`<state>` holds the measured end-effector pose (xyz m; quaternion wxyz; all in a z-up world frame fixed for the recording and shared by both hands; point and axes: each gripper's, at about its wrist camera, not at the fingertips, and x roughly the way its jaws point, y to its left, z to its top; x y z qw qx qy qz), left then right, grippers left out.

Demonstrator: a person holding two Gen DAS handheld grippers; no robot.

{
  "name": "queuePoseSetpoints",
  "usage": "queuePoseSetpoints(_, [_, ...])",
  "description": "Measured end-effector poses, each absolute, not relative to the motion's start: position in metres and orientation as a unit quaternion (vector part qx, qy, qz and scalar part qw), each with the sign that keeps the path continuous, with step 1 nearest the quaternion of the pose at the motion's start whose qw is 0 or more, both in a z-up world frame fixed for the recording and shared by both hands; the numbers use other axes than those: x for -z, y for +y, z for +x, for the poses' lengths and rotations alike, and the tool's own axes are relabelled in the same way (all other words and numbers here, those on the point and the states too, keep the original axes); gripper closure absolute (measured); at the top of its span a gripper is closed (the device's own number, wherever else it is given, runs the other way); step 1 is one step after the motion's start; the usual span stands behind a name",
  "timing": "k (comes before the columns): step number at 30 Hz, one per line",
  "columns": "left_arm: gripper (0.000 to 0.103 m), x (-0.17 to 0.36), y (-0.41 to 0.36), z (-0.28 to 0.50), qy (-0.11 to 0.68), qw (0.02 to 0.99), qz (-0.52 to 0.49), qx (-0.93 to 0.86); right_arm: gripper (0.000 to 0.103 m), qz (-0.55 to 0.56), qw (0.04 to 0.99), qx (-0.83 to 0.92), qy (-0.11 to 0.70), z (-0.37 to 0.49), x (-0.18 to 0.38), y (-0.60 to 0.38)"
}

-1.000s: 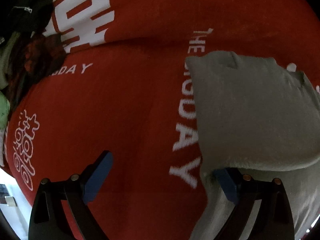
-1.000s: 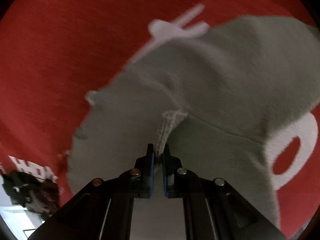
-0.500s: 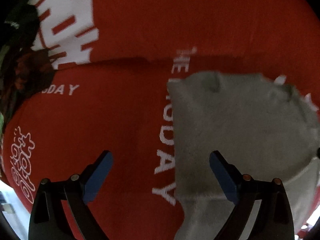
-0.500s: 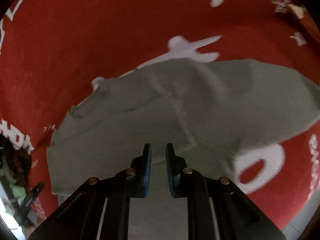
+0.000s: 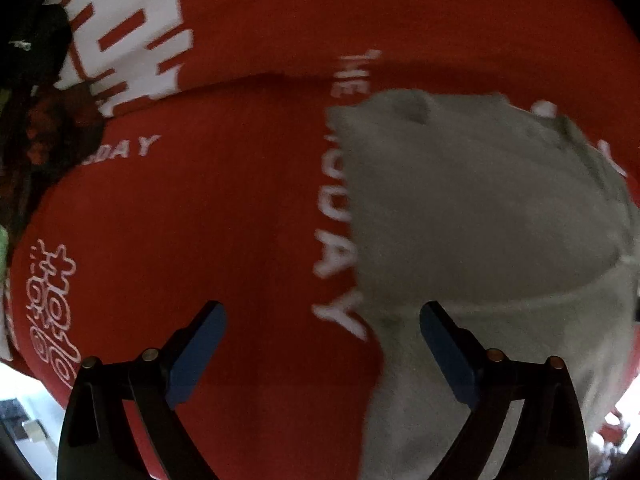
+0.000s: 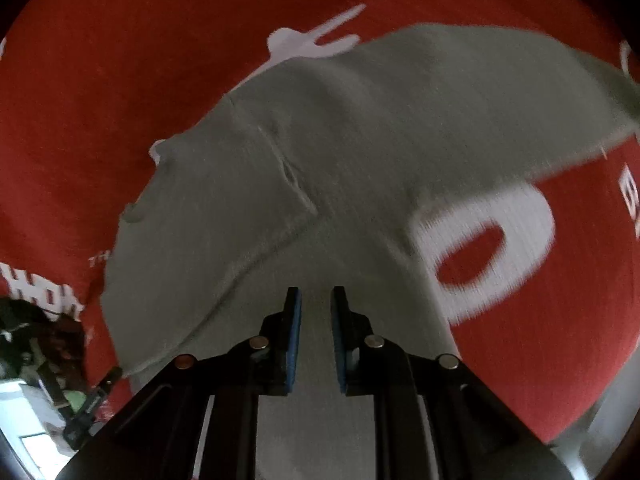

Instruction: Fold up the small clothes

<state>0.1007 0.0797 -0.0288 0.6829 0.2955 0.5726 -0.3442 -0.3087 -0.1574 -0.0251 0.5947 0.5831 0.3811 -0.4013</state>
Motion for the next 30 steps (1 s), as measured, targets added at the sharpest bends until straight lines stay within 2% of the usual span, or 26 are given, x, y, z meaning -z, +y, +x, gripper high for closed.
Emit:
queuePoseSetpoints(2, [0.005,0.021,0.080,0.086,0.575,0.671,0.295,0.363,0.062,0.594,0.590,0.398,0.375,-0.318,0.020,-0.142])
queuePoseSetpoints(6, [0.005,0.004,0.080,0.046,0.577,0.646,0.288,0.409,0.061,0.610,0.585,0.392,0.364,-0.329,0.012,-0.114])
queuePoseSetpoints(7, [0.001,0.000,0.079,0.033,0.581,0.637,0.282,0.421,0.060,0.615,0.582,0.391,0.359,-0.332,0.010,-0.106])
queuePoseSetpoints(9, [0.001,-0.007,0.076,0.016,0.586,0.623,0.273,0.441,0.052,0.624,0.579,0.392,0.349,-0.337,0.009,-0.092])
queuePoseSetpoints(14, [0.001,-0.015,0.065,-0.033,0.589,0.576,0.299,0.482,0.050,0.645,0.567,0.392,0.330,-0.354,0.002,-0.060])
queuePoseSetpoints(17, [0.001,-0.011,0.057,-0.054,0.584,0.564,0.326,0.484,0.043,0.655,0.559,0.392,0.324,-0.364,0.004,-0.049])
queuePoseSetpoints(30, [0.001,0.011,-0.001,-0.127,0.621,0.557,0.336,0.437,0.043,0.675,0.539,0.400,0.305,-0.451,0.021,-0.098])
